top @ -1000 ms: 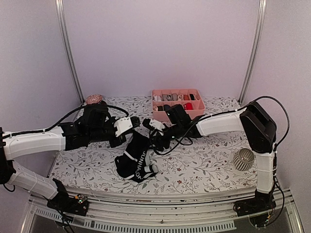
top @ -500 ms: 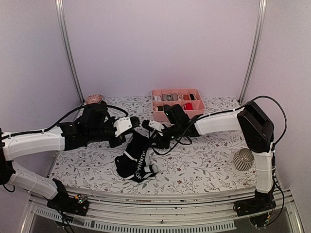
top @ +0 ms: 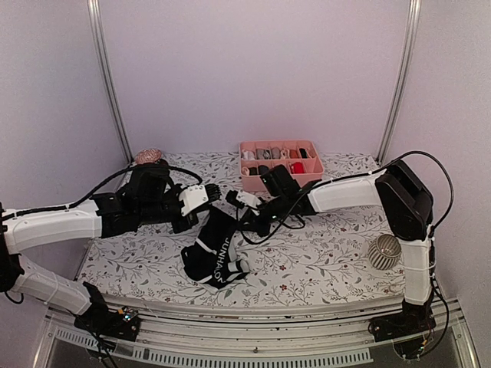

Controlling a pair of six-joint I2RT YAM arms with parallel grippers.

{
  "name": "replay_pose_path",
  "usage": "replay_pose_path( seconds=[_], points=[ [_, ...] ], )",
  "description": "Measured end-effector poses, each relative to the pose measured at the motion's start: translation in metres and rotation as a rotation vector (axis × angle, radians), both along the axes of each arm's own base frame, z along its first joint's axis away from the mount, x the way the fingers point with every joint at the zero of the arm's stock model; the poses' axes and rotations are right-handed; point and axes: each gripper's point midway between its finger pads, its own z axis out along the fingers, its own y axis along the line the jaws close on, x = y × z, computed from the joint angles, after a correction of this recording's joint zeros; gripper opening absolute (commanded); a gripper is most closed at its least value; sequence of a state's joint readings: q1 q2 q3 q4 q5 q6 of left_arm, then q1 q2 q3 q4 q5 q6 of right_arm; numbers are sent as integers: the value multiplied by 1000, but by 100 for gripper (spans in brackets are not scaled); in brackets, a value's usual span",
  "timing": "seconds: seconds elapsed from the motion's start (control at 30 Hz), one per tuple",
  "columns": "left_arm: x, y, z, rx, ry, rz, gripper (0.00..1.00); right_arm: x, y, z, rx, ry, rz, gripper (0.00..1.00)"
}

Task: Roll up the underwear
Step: Flatten out the underwear at the center of the board.

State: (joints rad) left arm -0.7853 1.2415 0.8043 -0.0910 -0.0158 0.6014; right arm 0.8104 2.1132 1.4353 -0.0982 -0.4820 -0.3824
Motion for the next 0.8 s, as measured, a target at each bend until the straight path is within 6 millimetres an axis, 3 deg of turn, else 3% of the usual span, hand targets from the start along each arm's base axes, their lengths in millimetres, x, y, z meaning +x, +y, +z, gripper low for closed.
replay_pose_path(
  seconds=[0.17, 0.27, 0.4, 0.5, 0.6, 0.7, 0.8],
  points=[
    [1, 6, 6, 10, -21, 22, 0, -4, -8, 14, -24, 6, -12, 1],
    [-3, 13, 23, -7, -51, 32, 0, -9, -16, 52, -7, -22, -21, 1],
    [-12, 22, 64, -69, -120, 27, 0, -27, -24, 115, 47, -86, -12, 1],
    [-27, 28, 94, -122, -162, -6, 0, -52, -24, 159, 74, -143, 17, 1],
    [-51, 30, 122, -172, -192, -75, 0, -89, -13, 186, 81, -187, 72, 1],
    [-81, 29, 145, -218, -209, -164, 0, -133, -4, 200, 63, -212, 132, 1],
    [-104, 33, 160, -250, -215, -225, 0, -164, -2, 204, 41, -217, 174, 1]
  ],
)
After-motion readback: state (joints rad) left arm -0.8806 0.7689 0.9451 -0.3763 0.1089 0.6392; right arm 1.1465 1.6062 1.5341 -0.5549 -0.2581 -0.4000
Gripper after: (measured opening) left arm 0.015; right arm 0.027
